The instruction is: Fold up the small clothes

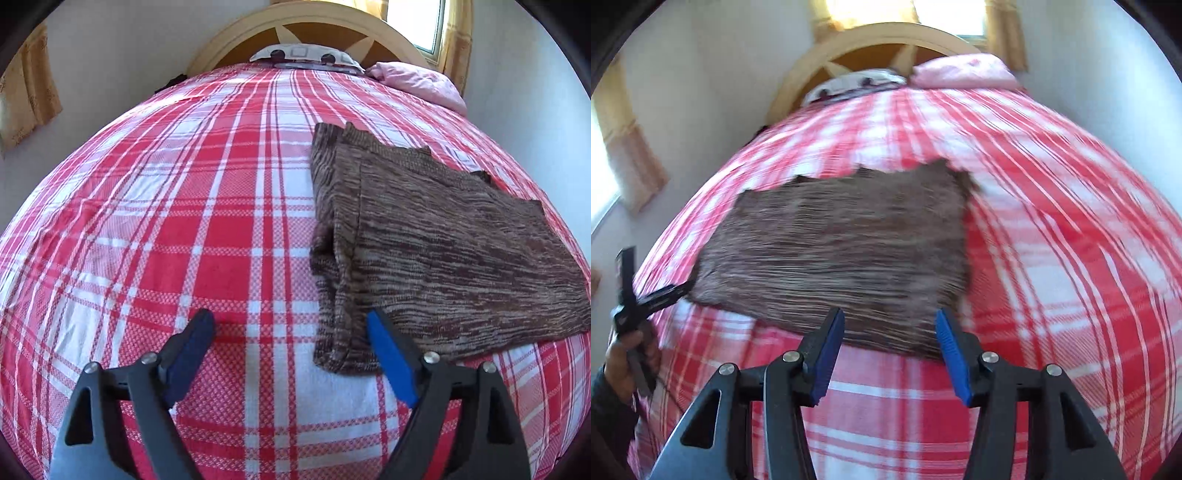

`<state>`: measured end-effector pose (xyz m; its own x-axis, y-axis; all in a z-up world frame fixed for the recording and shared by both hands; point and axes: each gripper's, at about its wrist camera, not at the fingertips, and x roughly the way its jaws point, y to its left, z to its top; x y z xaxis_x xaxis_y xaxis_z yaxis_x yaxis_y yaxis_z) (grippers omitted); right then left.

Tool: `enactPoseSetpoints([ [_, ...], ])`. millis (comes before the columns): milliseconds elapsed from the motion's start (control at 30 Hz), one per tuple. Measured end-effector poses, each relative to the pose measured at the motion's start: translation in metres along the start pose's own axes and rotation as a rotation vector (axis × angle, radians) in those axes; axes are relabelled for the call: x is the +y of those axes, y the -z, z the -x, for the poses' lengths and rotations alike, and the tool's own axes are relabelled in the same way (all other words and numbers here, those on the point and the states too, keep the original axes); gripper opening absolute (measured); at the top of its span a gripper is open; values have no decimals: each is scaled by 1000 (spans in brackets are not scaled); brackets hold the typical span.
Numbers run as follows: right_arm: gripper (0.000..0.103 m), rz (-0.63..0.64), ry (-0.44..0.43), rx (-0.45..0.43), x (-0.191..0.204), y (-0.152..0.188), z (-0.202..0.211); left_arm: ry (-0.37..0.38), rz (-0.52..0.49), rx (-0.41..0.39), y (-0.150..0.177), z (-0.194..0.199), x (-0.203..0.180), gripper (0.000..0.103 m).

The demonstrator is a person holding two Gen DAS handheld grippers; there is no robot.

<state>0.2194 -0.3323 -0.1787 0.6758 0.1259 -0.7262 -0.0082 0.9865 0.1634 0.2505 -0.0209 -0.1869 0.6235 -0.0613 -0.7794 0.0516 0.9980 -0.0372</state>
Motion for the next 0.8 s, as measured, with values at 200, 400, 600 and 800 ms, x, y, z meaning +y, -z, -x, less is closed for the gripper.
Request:
enactPoseSetpoints([
  [200, 53, 131, -46, 41, 66, -7, -34, 8, 10, 5, 0, 0, 3, 91],
  [400, 53, 342, -94, 50, 144, -10, -72, 11, -4, 27, 1, 0, 6, 100],
  [600, 53, 469, -109, 27, 195, -8, -87, 30, -12, 39, 4, 5, 15, 100],
  [800, 56, 570, -106, 12, 232, -1, -98, 73, 19, 50, 2, 9, 40, 101],
])
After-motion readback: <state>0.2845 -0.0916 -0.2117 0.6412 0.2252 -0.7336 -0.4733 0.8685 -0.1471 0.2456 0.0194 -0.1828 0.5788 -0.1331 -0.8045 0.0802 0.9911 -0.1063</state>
